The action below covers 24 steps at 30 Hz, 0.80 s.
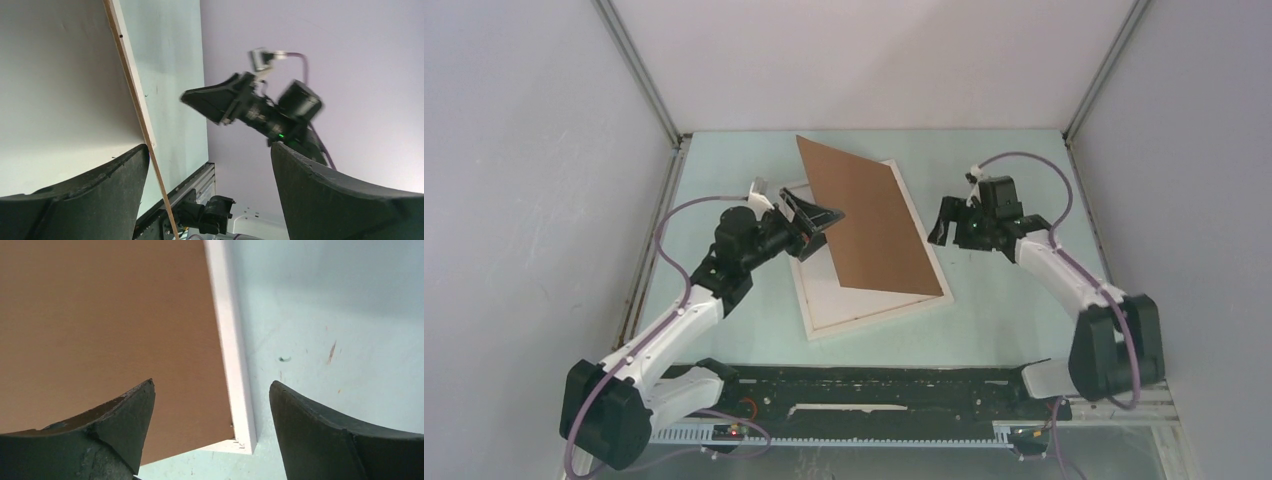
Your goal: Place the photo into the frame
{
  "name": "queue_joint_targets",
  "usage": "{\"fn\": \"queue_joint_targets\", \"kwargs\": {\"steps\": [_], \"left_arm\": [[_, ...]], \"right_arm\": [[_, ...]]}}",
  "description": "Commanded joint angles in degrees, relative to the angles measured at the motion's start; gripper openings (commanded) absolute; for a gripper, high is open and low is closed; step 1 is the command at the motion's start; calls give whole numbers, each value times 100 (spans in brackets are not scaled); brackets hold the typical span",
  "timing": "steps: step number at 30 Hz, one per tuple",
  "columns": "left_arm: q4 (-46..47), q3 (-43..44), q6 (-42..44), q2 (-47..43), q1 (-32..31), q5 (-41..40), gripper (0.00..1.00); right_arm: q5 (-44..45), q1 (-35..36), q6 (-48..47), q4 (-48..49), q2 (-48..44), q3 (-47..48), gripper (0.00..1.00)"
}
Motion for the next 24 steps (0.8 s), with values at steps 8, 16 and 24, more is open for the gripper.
{"fn": "queue_joint_targets", "kwargs": {"steps": [8, 16, 24], "left_arm": [[-50, 568, 220, 76, -43, 219, 94], [-108, 591, 211, 93, -43, 210, 94], [-117, 680, 203, 157, -43, 256, 94]], "right_arm": [[444, 2915, -3463, 918, -3257, -768, 100], [2004, 5184, -4311, 2356, -3413, -1439, 100], [4833, 6569, -5906, 4977, -1490, -1655, 98]]}}
